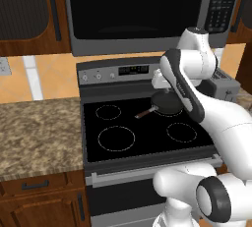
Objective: Pick the kettle from the counter and place it on a stove burner. Then turn the burner on.
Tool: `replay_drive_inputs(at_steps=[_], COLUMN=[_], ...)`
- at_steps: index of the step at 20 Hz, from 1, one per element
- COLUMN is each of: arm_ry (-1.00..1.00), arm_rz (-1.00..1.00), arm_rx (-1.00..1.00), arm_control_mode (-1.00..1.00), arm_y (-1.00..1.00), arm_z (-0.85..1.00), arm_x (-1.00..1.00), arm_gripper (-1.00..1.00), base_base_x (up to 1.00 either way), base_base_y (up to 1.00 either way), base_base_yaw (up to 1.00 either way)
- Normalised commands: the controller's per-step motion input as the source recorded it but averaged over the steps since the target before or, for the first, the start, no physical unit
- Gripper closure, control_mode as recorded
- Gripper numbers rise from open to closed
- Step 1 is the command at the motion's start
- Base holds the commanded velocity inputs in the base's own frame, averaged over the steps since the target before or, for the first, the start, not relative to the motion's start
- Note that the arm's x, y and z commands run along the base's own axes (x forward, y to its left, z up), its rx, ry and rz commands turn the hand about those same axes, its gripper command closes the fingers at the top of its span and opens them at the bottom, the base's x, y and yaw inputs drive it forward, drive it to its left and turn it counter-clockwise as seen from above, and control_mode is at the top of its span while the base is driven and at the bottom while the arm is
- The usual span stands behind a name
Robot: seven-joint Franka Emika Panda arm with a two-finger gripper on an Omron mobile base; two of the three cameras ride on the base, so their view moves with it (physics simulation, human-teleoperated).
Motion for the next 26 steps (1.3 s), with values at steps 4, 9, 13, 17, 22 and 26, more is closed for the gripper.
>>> replay_drive_inputs(at_steps=[4,9,13,17,22,26], arm_ry=[-0.10,-0.14,-0.09,-0.01,0.00,0.00], arm_rz=[0.00,0.08,0.00,-0.02,-0.06,-0.13], arm_rx=[0.00,0.00,0.00,0.00,0.00,0.00], arm_control_mode=[-1.00,-1.00,-1.00,-1.00,-1.00,-1.00], arm_y=[0.05,0.42,-0.22,-0.98,-1.00,-1.00], arm_z=[0.00,0.10,0.07,0.00,0.00,0.00], arm_x=[-0.22,-0.54,-0.60,-0.61,-0.24,-0.17], arm_gripper=[-1.00,-1.00,-1.00,-1.00,-1.00,-1.00], base_base_x=[0.00,0.00,0.00,0.00,0.00,0.00], base_base_y=[0.00,0.00,0.00,0.00,0.00,0.00], base_base_yaw=[0.00,0.00,0.00,0.00,0.00,0.00])
